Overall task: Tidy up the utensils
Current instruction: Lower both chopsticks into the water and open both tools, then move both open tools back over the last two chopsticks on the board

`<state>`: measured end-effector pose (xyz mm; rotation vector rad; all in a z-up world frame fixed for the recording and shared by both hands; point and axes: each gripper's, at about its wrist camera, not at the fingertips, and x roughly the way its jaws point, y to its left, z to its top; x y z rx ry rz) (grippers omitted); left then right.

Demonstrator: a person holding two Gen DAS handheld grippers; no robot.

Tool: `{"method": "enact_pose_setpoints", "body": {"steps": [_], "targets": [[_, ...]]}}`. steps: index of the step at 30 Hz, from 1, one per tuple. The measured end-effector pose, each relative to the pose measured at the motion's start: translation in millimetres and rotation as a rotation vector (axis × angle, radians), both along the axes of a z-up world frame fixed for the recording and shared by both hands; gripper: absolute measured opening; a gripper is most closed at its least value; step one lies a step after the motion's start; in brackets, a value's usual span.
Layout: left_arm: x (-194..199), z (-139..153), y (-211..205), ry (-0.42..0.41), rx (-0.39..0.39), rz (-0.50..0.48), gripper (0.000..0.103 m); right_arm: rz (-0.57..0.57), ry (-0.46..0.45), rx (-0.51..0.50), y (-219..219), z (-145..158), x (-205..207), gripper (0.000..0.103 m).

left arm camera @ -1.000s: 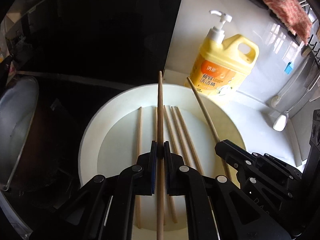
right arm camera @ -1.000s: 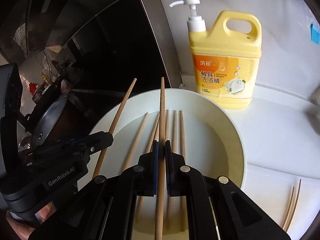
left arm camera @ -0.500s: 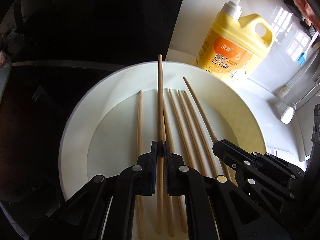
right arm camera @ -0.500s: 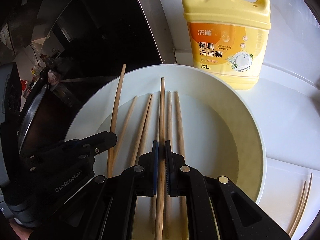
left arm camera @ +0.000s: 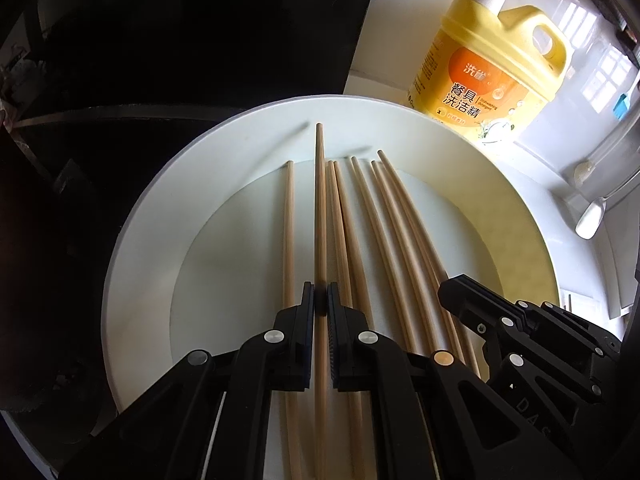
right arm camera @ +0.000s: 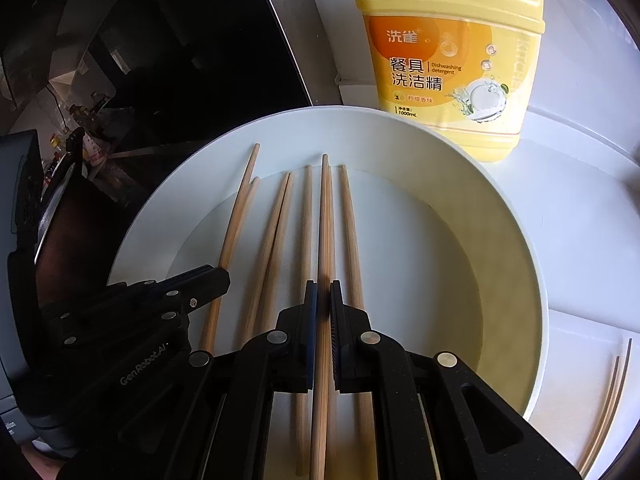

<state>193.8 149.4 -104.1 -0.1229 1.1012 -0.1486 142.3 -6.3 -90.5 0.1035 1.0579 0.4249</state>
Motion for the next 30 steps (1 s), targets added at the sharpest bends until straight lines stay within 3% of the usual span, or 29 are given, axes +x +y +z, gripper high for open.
{"method": "enact_pose_setpoints", "body": {"steps": [10,11,12,13,14,15,30], "targets": [[0,1,1,0.022,0.019,0.042,0.01,-0.019,0.003,-0.002,-8,-2,-1,0.007],[-1,3,3,0.022,0.021,0.052,0.019,-0.019,0.001,0.0,-9,-1,-2,0.007],[-2,5,4,0.019,0.022,0.065,0.036,-0.022,-0.006,0.0,-11,0,-3,0.007],[-4,7,6,0.011,0.022,0.078,0.045,-0.026,-0.013,-0.002,-12,1,-4,0.008],[-6,10,9,-0.006,0.023,0.092,0.061,-0.029,-0.017,-0.002,-14,2,-5,0.009],[-8,14,11,-0.023,0.027,0.105,0.065,-0.032,-0.021,-0.001,-16,3,-6,0.01],[-36,41,19,-0.067,0.059,0.145,0.076,-0.042,-0.051,0.014,-34,13,-27,0.031]]}}
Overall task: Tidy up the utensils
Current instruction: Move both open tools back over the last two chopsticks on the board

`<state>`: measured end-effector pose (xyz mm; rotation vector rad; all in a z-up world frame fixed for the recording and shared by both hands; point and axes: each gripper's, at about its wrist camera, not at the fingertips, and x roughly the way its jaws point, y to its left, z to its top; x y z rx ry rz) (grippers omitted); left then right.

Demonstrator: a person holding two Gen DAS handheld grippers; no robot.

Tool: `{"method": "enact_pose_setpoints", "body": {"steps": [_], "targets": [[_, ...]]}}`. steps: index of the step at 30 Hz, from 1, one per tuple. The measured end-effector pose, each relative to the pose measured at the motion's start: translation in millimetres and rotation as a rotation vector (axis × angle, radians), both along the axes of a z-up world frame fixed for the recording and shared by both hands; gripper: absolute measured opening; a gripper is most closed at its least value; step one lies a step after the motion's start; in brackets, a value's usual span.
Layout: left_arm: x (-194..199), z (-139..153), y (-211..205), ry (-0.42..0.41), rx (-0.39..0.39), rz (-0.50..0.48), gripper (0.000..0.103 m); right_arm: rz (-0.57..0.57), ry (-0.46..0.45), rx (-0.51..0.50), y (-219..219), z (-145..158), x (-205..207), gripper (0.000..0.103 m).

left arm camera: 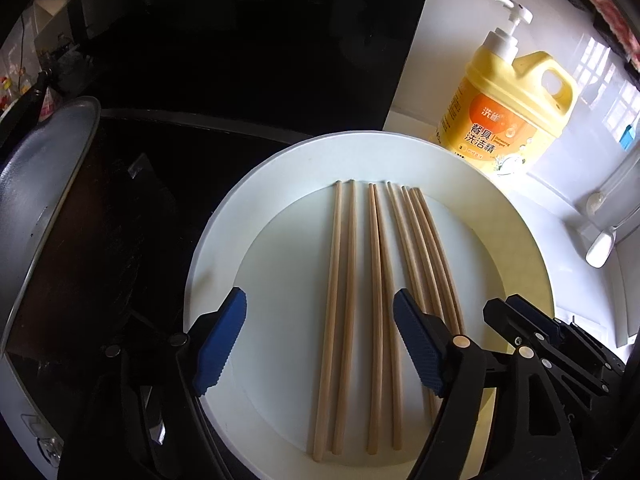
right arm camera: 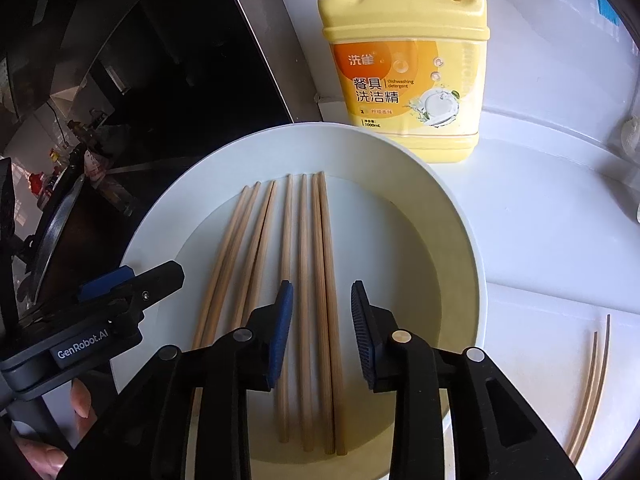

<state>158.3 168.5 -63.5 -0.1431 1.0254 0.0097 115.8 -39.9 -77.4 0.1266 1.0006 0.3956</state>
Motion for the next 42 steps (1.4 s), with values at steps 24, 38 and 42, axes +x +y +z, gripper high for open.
{"method": "enact_pose_setpoints", "body": {"steps": [24,38,42], "targets": [[-52,34,-20,-0.059,-0.011,-0.014,0.084,-0.053,-0.055,0.005,-37,24,-42,0.055],[-74,47,-39,-0.077,-0.015,-0.027,0.089,-0.107,-0.074,0.009,-70,32,-68,0.069],[-79,47,-44,-0.066,-0.026,-0.022,0.089,-0.125,-0.076,0.011,-86,32,-77,0.069]]}}
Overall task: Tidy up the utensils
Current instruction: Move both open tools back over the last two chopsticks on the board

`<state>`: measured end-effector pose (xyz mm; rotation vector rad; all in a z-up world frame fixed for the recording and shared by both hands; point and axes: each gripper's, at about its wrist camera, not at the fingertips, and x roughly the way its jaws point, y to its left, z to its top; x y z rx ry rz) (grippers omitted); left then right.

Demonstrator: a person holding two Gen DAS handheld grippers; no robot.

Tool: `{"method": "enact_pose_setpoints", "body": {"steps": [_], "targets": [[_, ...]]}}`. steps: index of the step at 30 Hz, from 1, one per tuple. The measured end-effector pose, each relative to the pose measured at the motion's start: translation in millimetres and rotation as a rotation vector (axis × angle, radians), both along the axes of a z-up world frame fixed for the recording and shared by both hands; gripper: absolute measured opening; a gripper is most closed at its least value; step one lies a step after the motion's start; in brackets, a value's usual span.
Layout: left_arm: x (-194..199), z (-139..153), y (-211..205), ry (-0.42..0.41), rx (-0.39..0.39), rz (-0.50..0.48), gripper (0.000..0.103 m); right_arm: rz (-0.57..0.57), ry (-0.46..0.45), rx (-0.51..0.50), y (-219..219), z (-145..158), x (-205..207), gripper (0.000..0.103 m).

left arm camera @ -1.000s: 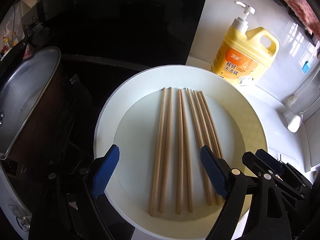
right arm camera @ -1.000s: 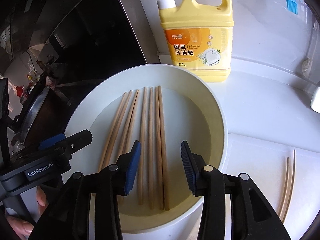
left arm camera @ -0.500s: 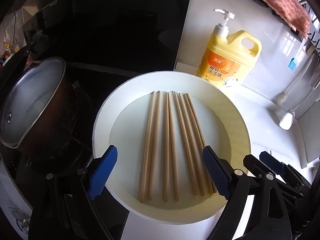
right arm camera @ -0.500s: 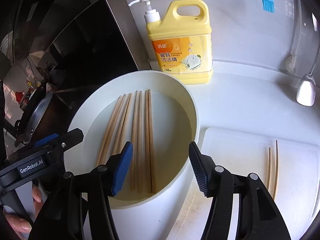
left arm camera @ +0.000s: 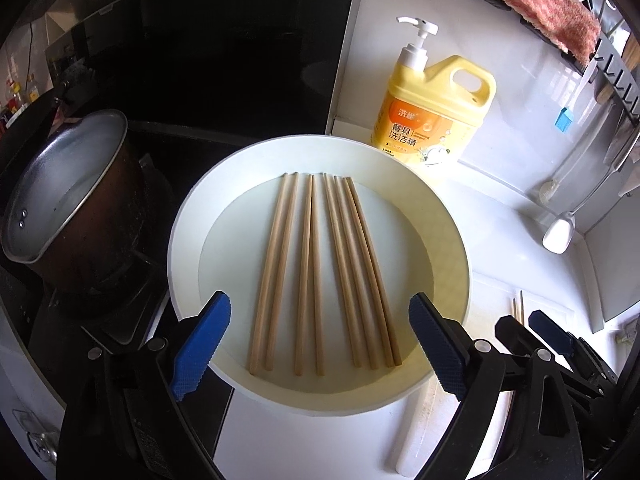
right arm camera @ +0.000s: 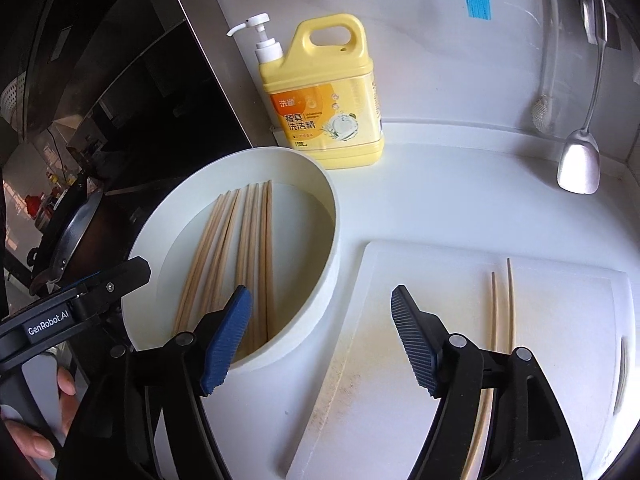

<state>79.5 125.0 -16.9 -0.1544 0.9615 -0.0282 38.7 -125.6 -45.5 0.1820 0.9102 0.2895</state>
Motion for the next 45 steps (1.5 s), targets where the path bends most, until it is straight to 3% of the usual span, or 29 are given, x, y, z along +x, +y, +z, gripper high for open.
{"method": "enact_pose_setpoints", "body": {"steps": [13,19,28,35,45], "targets": [[-16,-6,-52,-0.013,-0.02,-0.1,0.09,-0.08,0.006,-0.003,-76,-13,-37,0.078],[-23,-16,-89,0.02,-0.061,-0.173,0.096,-0.129,0.003,-0.02,-112,-20,-57,0.078],[-34,-37,-146,0.05,-0.01,-0.276,0.097,-0.167,0.046,-0.066,-145,-46,-70,0.078],[-35,-64,-166,0.087,0.029,-0.264,0.097,-0.203,0.062,-0.121,-160,-68,-71,0.078],[-39,-82,-172,0.099,0.069,-0.239,0.097,-0.185,0.086,-0.121,-156,-85,-53,0.078]]}}
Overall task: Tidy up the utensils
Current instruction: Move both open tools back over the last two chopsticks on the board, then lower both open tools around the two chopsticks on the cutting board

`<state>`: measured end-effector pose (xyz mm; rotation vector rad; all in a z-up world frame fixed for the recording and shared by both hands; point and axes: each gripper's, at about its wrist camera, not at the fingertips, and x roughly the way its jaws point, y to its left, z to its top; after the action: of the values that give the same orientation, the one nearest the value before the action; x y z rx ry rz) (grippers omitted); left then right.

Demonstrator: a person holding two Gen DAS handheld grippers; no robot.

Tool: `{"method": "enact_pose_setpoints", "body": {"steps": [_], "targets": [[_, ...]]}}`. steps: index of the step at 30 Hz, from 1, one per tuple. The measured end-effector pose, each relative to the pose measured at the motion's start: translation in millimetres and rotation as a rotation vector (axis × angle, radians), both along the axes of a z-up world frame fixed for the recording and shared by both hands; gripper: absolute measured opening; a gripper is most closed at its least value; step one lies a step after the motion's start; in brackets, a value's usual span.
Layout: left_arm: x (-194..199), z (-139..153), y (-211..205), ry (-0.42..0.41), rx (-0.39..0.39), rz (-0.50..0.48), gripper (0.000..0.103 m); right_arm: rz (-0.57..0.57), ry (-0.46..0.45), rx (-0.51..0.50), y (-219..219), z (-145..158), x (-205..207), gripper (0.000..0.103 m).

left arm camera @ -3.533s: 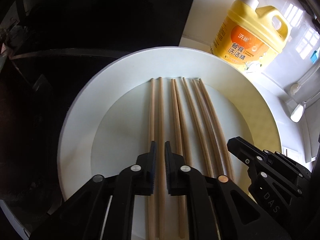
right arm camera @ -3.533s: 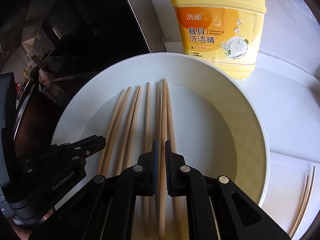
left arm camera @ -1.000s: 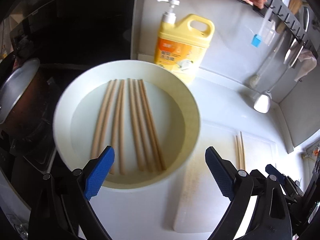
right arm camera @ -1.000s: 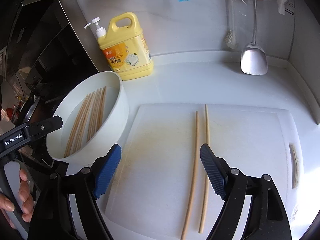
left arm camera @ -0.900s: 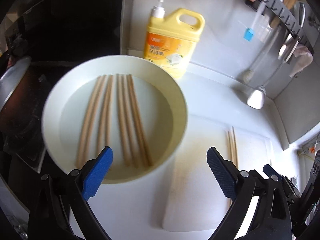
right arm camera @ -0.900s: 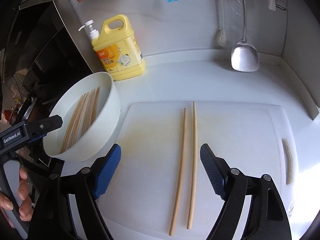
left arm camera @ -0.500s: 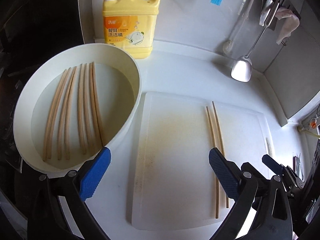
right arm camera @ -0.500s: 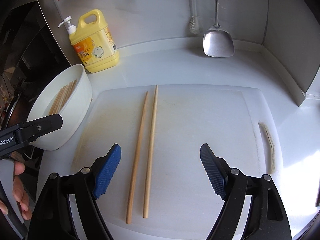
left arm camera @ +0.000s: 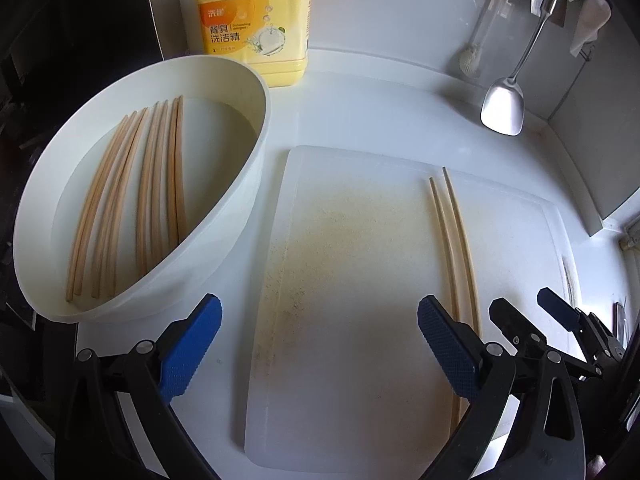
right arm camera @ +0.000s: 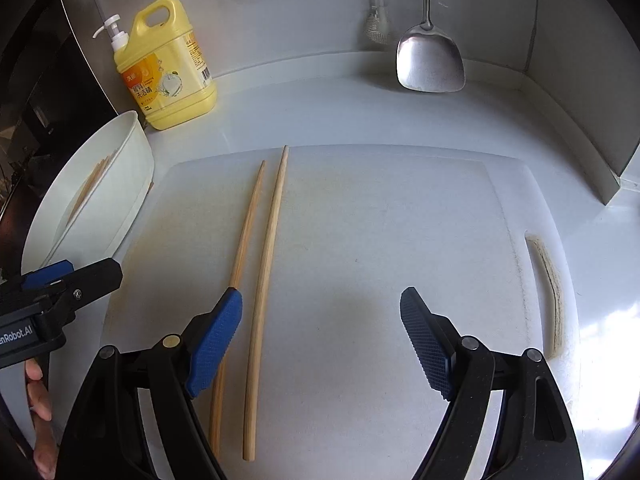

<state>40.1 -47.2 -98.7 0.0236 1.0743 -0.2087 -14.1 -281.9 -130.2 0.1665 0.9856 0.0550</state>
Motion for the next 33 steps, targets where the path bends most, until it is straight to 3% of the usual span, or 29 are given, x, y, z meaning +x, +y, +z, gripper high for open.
{"method": "enact_pose_setpoints", "body": {"steps": [12,20,33], "targets": [[-1,-6,6,0.015,0.0,0.016,0.097,0.01,0.017,-0.042,10,-10,9,0.078],[-3,-6,0,0.005,0.001,0.025,0.097,0.02,0.005,-0.143,18,-14,12,0.078],[-3,-9,-36,-0.027,0.027,0.005,0.097,0.031,-0.02,-0.146,-16,-15,19,0.078]]}}
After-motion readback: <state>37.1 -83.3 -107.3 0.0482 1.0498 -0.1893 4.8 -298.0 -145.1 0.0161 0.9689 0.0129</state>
